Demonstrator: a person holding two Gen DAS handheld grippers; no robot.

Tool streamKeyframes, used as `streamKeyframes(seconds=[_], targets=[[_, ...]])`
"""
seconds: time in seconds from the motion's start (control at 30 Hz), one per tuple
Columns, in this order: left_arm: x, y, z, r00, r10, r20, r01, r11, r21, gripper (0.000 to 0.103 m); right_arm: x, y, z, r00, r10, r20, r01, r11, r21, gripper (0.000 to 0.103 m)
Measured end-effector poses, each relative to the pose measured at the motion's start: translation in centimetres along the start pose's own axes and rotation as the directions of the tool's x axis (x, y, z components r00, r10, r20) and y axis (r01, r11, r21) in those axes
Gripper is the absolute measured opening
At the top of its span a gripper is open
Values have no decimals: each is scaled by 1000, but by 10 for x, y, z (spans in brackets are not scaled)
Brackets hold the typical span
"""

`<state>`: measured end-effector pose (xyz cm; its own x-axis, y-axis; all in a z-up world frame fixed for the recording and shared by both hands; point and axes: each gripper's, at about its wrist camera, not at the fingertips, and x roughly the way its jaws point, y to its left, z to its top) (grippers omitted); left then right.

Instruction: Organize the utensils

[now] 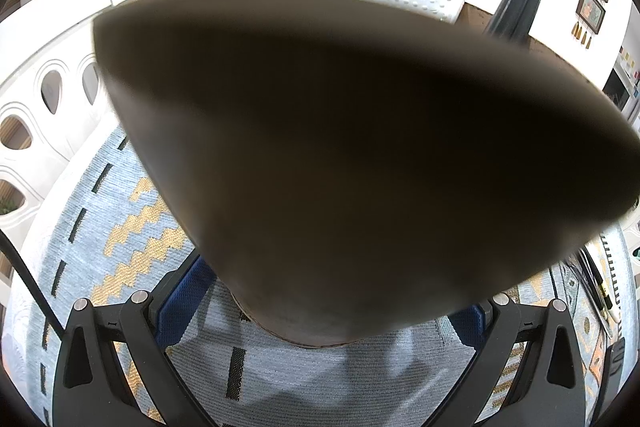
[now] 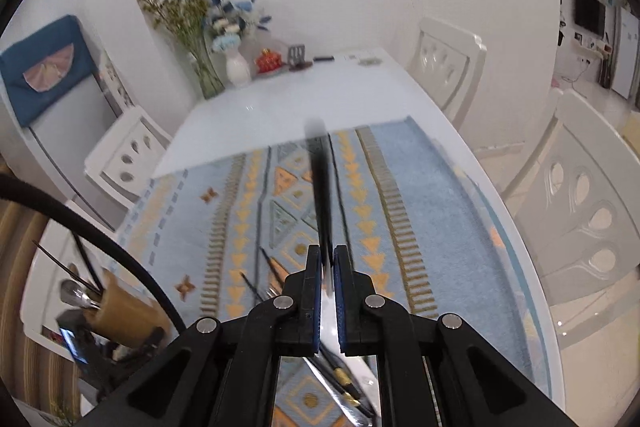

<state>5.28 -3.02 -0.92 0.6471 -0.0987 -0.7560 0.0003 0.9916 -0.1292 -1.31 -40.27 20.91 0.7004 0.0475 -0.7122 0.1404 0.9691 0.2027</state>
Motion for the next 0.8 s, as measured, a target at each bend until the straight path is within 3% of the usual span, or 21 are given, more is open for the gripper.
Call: streamKeyframes(seconds=[0.2, 0.37, 0.57, 0.63, 0.7, 0.8], targets=[[-1, 0, -1, 1000, 0, 0, 0, 1000, 0, 103, -26, 34, 18, 994, 77, 74, -75, 997, -26, 5], [-1, 3, -1, 1000, -3, -1, 3, 1000, -2, 103, -15, 57, 19, 995, 94, 41, -90, 993, -78, 5], [-1, 3, -2, 1000, -3, 0, 3, 1000, -2, 103, 22, 56, -2, 981, 145, -130, -148, 989, -8, 6], [-1, 3, -2, 1000, -3, 0, 3, 1000, -2, 103, 40, 50, -11, 957, 165, -240, -163, 986, 27, 24], [-1, 3, -1, 1000, -3, 0, 3, 1000, -2, 103, 52, 44, -21, 943, 152, -295, -150, 988, 31, 37], [-1, 3, -2, 1000, -3, 0, 3, 1000, -2, 103, 73, 38, -40, 922, 95, -375, -105, 994, -7, 37]])
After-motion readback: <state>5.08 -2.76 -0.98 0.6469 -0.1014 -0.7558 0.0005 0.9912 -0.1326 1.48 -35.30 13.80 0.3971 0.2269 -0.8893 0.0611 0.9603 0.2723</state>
